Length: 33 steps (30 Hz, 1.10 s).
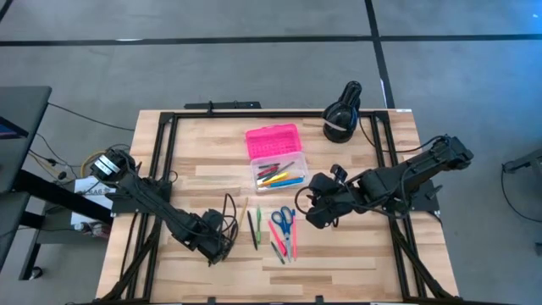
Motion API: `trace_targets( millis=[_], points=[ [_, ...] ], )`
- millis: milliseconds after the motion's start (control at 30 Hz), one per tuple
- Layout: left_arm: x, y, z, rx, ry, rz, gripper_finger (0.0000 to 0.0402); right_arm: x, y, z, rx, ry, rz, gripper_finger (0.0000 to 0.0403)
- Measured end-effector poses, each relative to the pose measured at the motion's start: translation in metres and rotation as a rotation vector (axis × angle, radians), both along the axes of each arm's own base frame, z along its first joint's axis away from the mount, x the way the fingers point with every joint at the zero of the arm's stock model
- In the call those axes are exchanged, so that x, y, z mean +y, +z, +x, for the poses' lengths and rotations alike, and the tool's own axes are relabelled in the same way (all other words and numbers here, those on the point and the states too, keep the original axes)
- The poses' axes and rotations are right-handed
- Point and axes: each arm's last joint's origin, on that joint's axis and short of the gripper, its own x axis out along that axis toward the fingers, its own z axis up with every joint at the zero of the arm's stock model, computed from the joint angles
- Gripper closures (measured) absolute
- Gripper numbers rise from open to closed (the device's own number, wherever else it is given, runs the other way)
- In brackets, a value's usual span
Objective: Pick & place school supplies into a supply box
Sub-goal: Put the black pen into the pink supply box
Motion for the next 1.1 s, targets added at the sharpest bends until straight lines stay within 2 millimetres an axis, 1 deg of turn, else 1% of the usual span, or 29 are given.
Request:
trace_targets(
  millis=[267,633,1100],
  points=[
    [0.000,0.000,0.000,0.003,-0.038,0.012,0.0260,0.000,0.000,0.000,0.000,0.000,0.000,0.0302],
    [0.001,-0.001,-0.002,0.015,-0.042,0.021,0.0260,0.000,0.000,0.000,0.000,-0.002,0.000,0.0302],
    [0.003,-0.017,-0.005,-0.014,-0.027,-0.014,0.0260,0.000,0.000,0.000,0.002,-0.002,-0.001,0.0302]
  ],
)
